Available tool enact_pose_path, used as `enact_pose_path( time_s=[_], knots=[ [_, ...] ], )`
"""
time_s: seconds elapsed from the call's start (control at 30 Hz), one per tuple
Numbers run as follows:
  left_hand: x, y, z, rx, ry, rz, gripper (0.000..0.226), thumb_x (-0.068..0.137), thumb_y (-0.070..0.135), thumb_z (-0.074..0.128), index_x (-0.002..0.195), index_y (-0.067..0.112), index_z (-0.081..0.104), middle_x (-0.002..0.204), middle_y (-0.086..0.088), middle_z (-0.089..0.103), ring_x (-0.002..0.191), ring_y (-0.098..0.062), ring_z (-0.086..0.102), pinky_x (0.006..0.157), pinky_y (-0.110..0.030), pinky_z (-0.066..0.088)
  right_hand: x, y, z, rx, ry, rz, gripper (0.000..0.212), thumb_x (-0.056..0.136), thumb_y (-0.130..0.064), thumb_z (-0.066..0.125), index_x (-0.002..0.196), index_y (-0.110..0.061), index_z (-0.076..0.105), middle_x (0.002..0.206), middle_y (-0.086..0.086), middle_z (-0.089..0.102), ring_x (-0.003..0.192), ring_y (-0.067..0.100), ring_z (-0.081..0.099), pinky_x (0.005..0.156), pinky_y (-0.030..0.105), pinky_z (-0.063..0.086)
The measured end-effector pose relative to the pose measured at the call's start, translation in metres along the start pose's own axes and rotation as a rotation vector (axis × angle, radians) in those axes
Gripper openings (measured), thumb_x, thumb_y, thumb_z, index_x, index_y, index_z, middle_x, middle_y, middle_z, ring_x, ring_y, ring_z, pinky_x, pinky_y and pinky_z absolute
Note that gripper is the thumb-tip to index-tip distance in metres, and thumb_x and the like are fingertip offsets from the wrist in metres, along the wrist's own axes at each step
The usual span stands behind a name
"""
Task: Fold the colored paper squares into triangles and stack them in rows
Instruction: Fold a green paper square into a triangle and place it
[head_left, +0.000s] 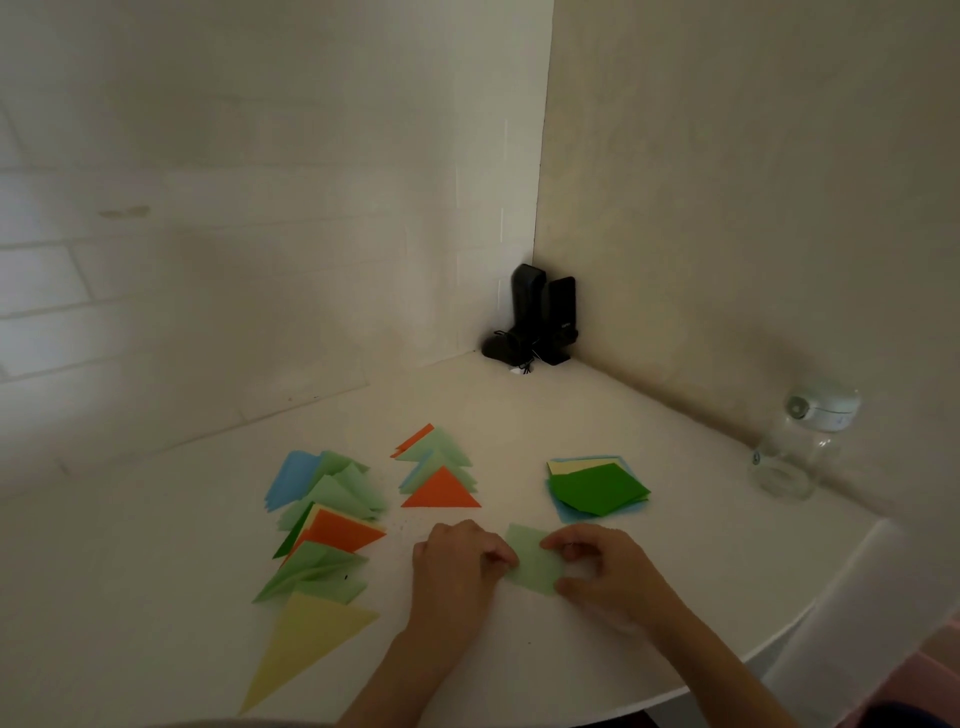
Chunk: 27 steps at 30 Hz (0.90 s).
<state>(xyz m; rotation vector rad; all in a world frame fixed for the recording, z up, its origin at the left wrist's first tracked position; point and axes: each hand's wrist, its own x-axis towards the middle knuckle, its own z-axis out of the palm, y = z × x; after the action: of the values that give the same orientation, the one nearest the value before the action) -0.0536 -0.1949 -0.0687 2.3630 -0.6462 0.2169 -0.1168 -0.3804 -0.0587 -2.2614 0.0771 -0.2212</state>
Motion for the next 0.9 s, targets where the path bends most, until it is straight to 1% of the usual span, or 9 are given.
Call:
enact_pose_path(
  time_s=[0.1, 0.23, 0.3, 0.4, 0.5, 0.57, 0.67, 0.77, 0.9],
  knots=[
    [0.002, -0.002, -0.009, 0.067, -0.047, 0.068, 0.035, 0.085, 0.008, 0.057, 0.082, 0.040, 0.071, 0.091, 0.015, 0.061, 0.086, -0.010, 0.049, 0.083, -0.036, 0.042, -0.002, 0.001, -0.005, -0.159, -0.019, -0.097, 0.050, 0.059, -0.017, 0.051, 0.105, -0.035, 0.059, 0.108, -0.022, 0.053, 0.099, -0.009, 0.046, 0.086, 0.004, 0.030],
    [0.000, -0.002, -0.025, 0.231, -0.140, 0.202, 0.040, 0.088, 0.006, 0.044, 0.096, 0.035, 0.070, 0.110, 0.018, 0.059, 0.102, -0.011, 0.046, 0.086, -0.027, 0.027, -0.005, -0.004, -0.002, -0.240, -0.086, -0.095, 0.058, 0.066, -0.006, 0.048, 0.121, -0.023, 0.054, 0.107, -0.005, 0.056, 0.099, 0.011, 0.054, 0.080, 0.003, 0.033],
    [-0.004, 0.001, -0.028, 0.311, -0.084, 0.304, 0.035, 0.085, 0.016, 0.040, 0.093, 0.033, 0.069, 0.104, 0.018, 0.064, 0.100, -0.014, 0.050, 0.084, -0.031, 0.030, -0.006, -0.013, 0.004, -0.238, -0.035, -0.109, 0.048, 0.070, -0.010, 0.052, 0.117, -0.018, 0.061, 0.104, 0.002, 0.064, 0.092, 0.013, 0.060, 0.078, 0.005, 0.036],
    [-0.014, 0.009, -0.026, 0.461, -0.121, 0.363, 0.044, 0.080, 0.044, 0.024, 0.098, 0.028, 0.062, 0.105, 0.011, 0.064, 0.106, -0.019, 0.050, 0.086, -0.039, 0.030, -0.008, -0.018, 0.014, -0.208, 0.044, -0.148, 0.046, 0.065, -0.038, 0.051, 0.099, -0.014, 0.072, 0.085, 0.007, 0.069, 0.085, 0.012, 0.056, 0.074, 0.008, 0.037],
    [-0.024, 0.009, -0.023, 0.475, -0.153, 0.311, 0.062, 0.074, 0.073, 0.028, 0.108, 0.027, 0.054, 0.111, 0.011, 0.059, 0.111, -0.016, 0.044, 0.091, -0.039, 0.021, -0.009, -0.023, 0.021, -0.192, 0.066, -0.184, 0.029, 0.065, -0.029, 0.053, 0.086, -0.020, 0.073, 0.074, 0.001, 0.067, 0.071, 0.009, 0.058, 0.067, 0.010, 0.041],
    [-0.027, 0.006, -0.020, 0.434, -0.105, 0.324, 0.054, 0.074, 0.071, 0.039, 0.102, 0.028, 0.058, 0.099, 0.014, 0.063, 0.100, -0.014, 0.053, 0.084, -0.036, 0.023, -0.011, -0.030, 0.023, -0.224, 0.052, -0.198, 0.028, 0.068, -0.035, 0.051, 0.086, -0.027, 0.071, 0.075, -0.006, 0.065, 0.069, 0.007, 0.058, 0.067, 0.015, 0.043],
    [-0.029, -0.001, -0.014, 0.366, 0.011, 0.330, 0.028, 0.074, 0.050, 0.047, 0.090, 0.034, 0.062, 0.084, 0.019, 0.064, 0.087, -0.009, 0.057, 0.076, -0.030, 0.025, -0.012, -0.035, 0.024, -0.309, 0.047, -0.196, 0.038, 0.068, -0.051, 0.045, 0.090, -0.032, 0.069, 0.071, -0.013, 0.057, 0.069, 0.005, 0.054, 0.066, 0.018, 0.040],
    [-0.025, -0.012, -0.015, 0.254, 0.073, 0.324, 0.022, 0.072, 0.039, 0.049, 0.085, 0.036, 0.066, 0.089, 0.024, 0.065, 0.088, -0.004, 0.052, 0.074, -0.026, 0.025, -0.006, -0.031, 0.016, -0.366, 0.021, -0.154, 0.038, 0.071, -0.056, 0.051, 0.096, -0.035, 0.069, 0.071, -0.015, 0.041, 0.065, -0.002, 0.044, 0.065, 0.021, 0.038],
    [-0.019, -0.016, -0.026, 0.202, 0.024, 0.194, 0.011, 0.076, 0.038, 0.060, 0.082, 0.033, 0.067, 0.095, 0.024, 0.063, 0.095, -0.006, 0.050, 0.074, -0.027, 0.022, -0.005, -0.023, 0.017, -0.319, -0.010, -0.079, 0.053, 0.065, -0.065, 0.044, 0.094, -0.031, 0.074, 0.075, -0.015, 0.041, 0.064, -0.006, 0.044, 0.065, 0.017, 0.037]
  ],
)
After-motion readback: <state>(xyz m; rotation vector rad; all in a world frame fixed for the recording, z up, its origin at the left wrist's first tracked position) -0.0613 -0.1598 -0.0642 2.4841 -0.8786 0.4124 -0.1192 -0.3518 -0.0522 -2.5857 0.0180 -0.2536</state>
